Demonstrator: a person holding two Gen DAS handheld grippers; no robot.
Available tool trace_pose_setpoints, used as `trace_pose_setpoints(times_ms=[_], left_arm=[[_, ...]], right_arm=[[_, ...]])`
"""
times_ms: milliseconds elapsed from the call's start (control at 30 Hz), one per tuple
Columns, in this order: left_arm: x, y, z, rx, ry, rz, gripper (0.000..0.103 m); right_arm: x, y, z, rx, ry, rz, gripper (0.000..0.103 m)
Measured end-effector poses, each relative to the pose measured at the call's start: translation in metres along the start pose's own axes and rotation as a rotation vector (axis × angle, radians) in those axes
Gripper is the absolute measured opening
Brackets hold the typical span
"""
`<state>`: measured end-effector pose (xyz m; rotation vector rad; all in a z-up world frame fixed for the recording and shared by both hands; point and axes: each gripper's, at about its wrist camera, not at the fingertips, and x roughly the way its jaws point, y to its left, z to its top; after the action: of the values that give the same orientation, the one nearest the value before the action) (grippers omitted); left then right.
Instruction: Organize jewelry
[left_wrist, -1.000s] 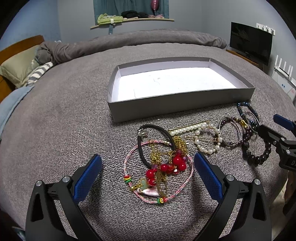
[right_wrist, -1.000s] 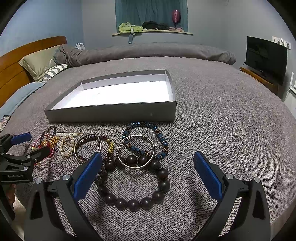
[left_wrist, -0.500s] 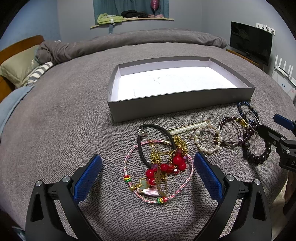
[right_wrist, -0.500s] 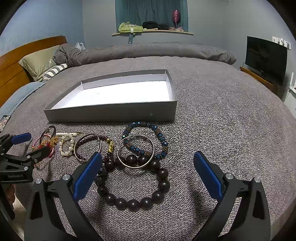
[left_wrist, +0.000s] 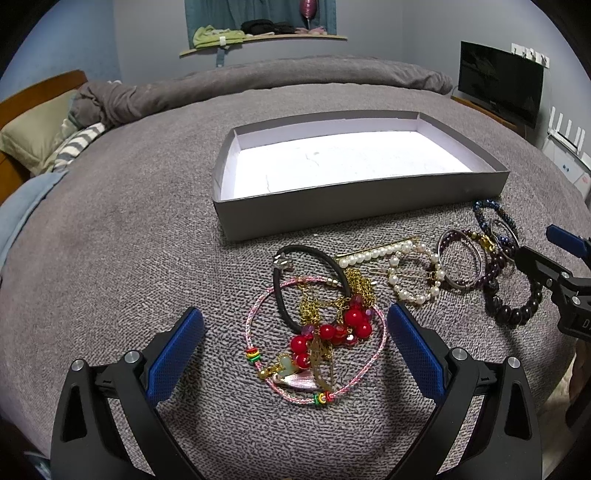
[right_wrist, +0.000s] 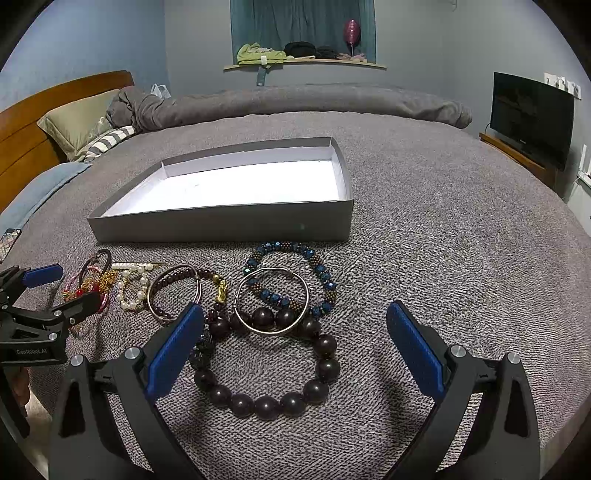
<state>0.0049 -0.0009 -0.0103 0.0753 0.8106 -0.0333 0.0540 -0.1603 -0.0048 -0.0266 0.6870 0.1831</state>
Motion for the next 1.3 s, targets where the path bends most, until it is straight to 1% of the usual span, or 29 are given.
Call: trace_pose_setpoints(times_ms=[400, 533, 633, 700, 800, 900, 1000, 1067, 1167, 1233, 1300], left_arm=[[0.0, 0.0, 0.0, 0.001, 0.0, -0.001, 0.101], [-0.001, 0.001, 0.0, 0.007, -0.001, 0.009, 0.101], [-0.003, 0.003, 0.003, 0.014, -0.003, 0.02, 0.101], [-0.006, 0.008, 0.006, 0.013, -0.017, 0.035, 0.101], [-0.01, 0.02, 0.011, -0.015, -0.037, 0.009, 0.101], [-0.013, 0.031, 0.015, -0.038, -0.064, 0.012, 0.101], [-0.013, 0.041, 0.018, -0.05, -0.071, 0.017, 0.1], [-0.011, 0.046, 0.019, -0.054, -0.059, 0.018, 0.099], [-0.007, 0.05, 0.019, -0.05, -0.021, -0.004, 0.098], [-0.011, 0.049, 0.019, -0.023, -0.028, -0.01, 0.098], [-0.016, 0.043, 0.017, 0.019, -0.041, -0.019, 0.098]], right_arm=[[0.0, 0.0, 0.0, -0.001, -0.003, 0.002, 0.098], [0.001, -0.001, 0.001, -0.001, -0.001, 0.017, 0.098], [-0.002, -0.003, 0.002, -0.008, -0.017, 0.037, 0.098], [-0.004, -0.006, 0.004, -0.007, -0.026, 0.042, 0.098], [-0.004, -0.013, 0.009, 0.007, -0.038, 0.041, 0.098], [-0.002, -0.019, 0.014, 0.015, -0.033, 0.045, 0.098], [0.0, -0.023, 0.018, 0.01, -0.032, 0.044, 0.097], [0.001, -0.027, 0.022, 0.001, -0.032, 0.033, 0.088], [0.004, -0.032, 0.027, -0.003, -0.02, 0.038, 0.08], [0.003, -0.032, 0.03, -0.025, -0.017, 0.06, 0.076], [-0.001, -0.029, 0.032, -0.067, -0.032, 0.075, 0.074]])
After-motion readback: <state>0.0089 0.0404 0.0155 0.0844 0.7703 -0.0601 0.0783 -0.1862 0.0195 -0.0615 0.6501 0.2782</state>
